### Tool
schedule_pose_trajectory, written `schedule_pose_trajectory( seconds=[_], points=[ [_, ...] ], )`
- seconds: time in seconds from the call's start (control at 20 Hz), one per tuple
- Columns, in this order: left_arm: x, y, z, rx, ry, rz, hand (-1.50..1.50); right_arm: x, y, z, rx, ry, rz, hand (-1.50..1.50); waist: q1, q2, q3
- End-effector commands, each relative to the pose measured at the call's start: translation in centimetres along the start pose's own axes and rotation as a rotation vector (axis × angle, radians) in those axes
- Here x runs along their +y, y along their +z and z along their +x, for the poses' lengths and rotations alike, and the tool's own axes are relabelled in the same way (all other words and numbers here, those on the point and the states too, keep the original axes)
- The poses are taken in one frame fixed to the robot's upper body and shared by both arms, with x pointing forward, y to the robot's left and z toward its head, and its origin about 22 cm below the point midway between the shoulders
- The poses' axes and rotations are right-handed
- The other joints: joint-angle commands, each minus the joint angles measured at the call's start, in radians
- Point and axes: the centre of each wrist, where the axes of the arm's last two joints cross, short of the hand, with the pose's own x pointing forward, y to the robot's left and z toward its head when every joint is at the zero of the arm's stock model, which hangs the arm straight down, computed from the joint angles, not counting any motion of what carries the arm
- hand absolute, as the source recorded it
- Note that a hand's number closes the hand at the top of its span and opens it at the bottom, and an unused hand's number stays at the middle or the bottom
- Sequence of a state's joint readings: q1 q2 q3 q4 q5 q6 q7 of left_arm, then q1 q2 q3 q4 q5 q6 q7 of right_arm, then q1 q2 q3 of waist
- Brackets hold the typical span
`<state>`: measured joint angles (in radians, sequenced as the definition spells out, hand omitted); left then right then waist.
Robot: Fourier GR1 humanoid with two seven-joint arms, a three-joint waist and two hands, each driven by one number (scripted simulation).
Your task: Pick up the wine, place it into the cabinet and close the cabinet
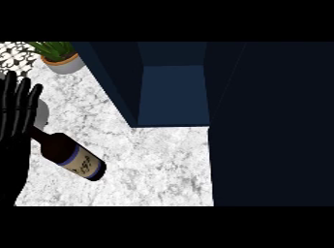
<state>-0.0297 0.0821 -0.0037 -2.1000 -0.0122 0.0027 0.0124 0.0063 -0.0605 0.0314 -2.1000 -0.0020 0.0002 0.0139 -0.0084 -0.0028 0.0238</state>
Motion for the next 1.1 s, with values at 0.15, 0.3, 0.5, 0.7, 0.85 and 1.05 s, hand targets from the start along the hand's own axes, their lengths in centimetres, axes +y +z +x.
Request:
schedule_pose_trajectory(
  seconds=[0.15,0.3,0.5,0.7,0.85,1.05],
  points=[
    [5.3,-0.2,-0.2,0.09,0.149,0.165,-1.5,-2.1,2.1,1.7,-0.03,0.02,0.054,-1.5,0.002,0.0,-0.024],
    [3.4,0.9,-3.5,0.352,0.454,0.264,-1.5,0.4,2.5,0.0,0.101,-0.137,0.228,-1.5,0.023,0.005,-0.028],
    [6.7,-0.4,-0.3,0.394,0.55,0.308,-1.5,0.9,3.7,3.1,0.143,-0.196,0.296,-1.5,0.012,-0.009,-0.025],
    [8.4,-1.9,4.3,0.431,0.571,0.317,-1.5,-0.2,5.1,6.0,0.154,-0.214,0.316,-1.5,0.006,-0.005,-0.023],
    [10.4,-1.6,7.9,0.422,0.583,0.318,-1.5,-0.6,6.3,7.2,0.165,-0.209,0.32,-1.5,0.011,-0.005,-0.023],
    [11.5,-2.9,9.5,0.435,0.579,0.355,-1.5,-0.4,7.0,9.3,0.172,-0.222,0.332,-1.5,0.002,-0.003,-0.023]
  ],
)
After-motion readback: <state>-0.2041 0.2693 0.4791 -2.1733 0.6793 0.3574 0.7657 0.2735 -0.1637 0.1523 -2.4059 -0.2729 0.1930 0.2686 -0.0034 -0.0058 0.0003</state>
